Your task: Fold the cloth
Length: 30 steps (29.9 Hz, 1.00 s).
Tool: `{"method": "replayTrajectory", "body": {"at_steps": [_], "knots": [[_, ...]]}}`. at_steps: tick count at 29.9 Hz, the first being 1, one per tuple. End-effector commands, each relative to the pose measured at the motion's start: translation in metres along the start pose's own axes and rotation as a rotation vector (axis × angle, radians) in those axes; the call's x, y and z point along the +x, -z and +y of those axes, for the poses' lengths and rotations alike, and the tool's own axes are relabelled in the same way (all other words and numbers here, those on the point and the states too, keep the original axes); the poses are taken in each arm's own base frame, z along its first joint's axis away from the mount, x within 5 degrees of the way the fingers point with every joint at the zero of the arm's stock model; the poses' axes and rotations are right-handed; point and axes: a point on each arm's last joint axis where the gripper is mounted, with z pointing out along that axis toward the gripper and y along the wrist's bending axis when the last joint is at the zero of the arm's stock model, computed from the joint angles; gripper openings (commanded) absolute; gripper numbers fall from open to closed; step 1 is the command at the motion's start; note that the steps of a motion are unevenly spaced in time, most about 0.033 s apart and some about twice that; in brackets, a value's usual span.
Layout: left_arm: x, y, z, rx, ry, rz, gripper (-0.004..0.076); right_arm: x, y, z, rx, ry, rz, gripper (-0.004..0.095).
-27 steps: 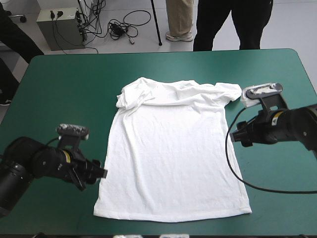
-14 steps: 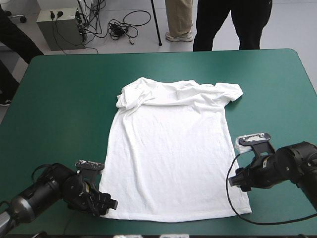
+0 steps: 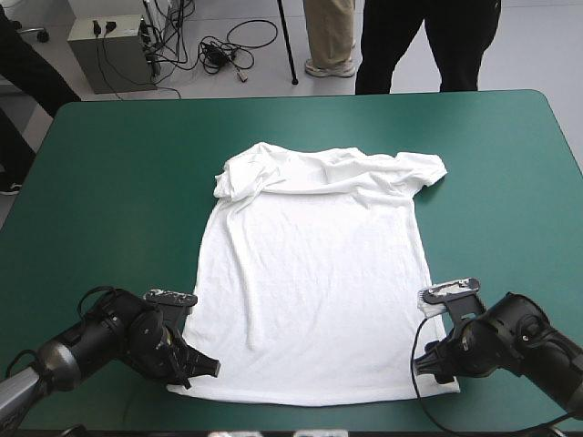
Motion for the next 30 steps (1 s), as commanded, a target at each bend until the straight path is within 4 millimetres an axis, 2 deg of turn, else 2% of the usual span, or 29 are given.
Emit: {"method": "replayTrajectory", "body": {"at_steps": [1,6,8,12,17,19,24,27,30], "knots": [[-0.008,-0.008,-0.006,0.054,0.016,-0.066,-0.0010,0.003,-0.004,0.000,0.051,-0.022,-0.042,0.0631],[-0.009,-0.008,-0.007,0.064,0.019,-0.084,-0.0009,0.017,-0.024,0.008,-0.022,-0.090,-0.016,0.0630],[-0.010,-0.008,-0.007,0.068,0.030,-0.089,-0.0009,0.015,-0.025,0.011,-0.048,-0.114,-0.029,0.0623],[-0.010,-0.008,-0.007,0.068,0.030,-0.089,-0.0009,0.013,-0.028,0.012,-0.044,-0.107,-0.020,0.0519],[-0.010,-0.008,-0.008,0.071,0.030,-0.097,-0.0009,0.012,-0.043,0.016,-0.035,-0.105,0.042,0.0448],[-0.010,-0.008,-0.008,0.071,0.030,-0.097,-0.0009,0.013,-0.049,0.019,-0.045,-0.099,0.079,0.0353],[-0.013,-0.008,-0.008,0.079,0.031,-0.121,-0.0009,0.011,-0.058,0.024,-0.075,-0.055,0.114,-0.0018],[-0.016,-0.007,-0.009,0.091,0.006,-0.164,-0.0009,0.006,-0.058,0.026,-0.086,-0.053,0.077,-0.0017],[-0.022,-0.002,-0.011,0.091,-0.023,-0.205,-0.0009,-0.005,-0.049,0.025,-0.067,-0.020,0.030,-0.0017]]}}
